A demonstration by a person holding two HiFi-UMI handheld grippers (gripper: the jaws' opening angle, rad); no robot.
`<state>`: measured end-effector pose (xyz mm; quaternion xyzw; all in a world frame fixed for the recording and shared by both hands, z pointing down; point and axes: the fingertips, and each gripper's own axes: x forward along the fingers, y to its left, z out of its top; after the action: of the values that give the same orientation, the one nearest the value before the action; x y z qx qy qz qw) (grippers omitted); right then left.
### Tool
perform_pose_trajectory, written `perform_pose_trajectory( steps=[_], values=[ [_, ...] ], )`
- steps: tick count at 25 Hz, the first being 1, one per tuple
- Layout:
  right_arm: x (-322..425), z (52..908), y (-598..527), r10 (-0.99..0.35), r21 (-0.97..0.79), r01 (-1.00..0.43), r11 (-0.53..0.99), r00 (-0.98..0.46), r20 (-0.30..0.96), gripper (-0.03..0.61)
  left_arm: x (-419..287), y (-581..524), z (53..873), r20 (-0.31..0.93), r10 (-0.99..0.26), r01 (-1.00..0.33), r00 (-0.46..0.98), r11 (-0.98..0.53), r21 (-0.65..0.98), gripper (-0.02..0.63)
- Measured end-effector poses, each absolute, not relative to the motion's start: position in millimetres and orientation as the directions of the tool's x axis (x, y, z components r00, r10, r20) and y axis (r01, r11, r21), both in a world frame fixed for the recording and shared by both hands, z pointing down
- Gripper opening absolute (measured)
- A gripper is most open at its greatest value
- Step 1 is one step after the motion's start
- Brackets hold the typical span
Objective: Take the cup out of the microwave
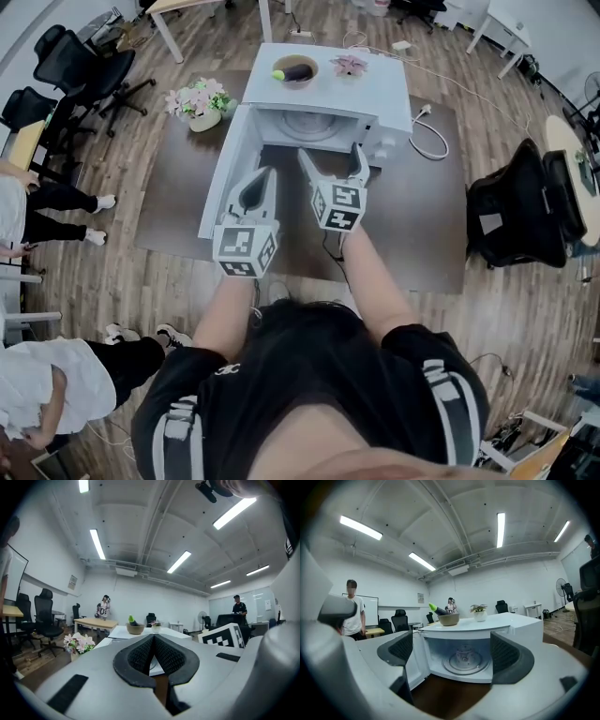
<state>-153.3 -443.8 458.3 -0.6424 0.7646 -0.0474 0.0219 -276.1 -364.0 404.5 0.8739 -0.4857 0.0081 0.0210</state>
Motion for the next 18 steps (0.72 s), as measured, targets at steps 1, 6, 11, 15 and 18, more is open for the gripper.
perform_pose_trajectory(
  steps=[1, 6, 11, 15, 18],
  values=[
    [-156, 466, -452, -0.984, -0.093, -0.981, 0.169, -0.174, 0.045, 0.494, -278, -365, 407, 0.041, -0.852, -0.853, 0.523, -0.522, 0.031, 0.002],
    [-161, 511, -499, -0.977, -0.084, -0.985, 0.150, -0.161, 0.142, 0.494, -287, -372, 423, 0.082, -0.863, -0.867, 0.499, -0.497, 0.041, 0.002],
    [-153, 550, -551, -0.967, -0.072, -0.988, 0.137, -0.149, 0.207, 0.492, -289, -390, 443, 0.110, -0.871, -0.878, 0.479, -0.476, 0.052, 0.002],
    [-151, 578, -588, -0.957, -0.047, -0.989, 0.140, -0.148, 0.251, 0.492, -289, -404, 461, 0.134, -0.870, -0.880, 0.475, -0.471, 0.061, 0.002],
    [-150, 596, -615, -0.948, -0.049, -0.988, 0.149, -0.157, 0.276, 0.491, -288, -414, 476, 0.153, -0.869, -0.883, 0.470, -0.463, 0.077, 0.002]
  ],
)
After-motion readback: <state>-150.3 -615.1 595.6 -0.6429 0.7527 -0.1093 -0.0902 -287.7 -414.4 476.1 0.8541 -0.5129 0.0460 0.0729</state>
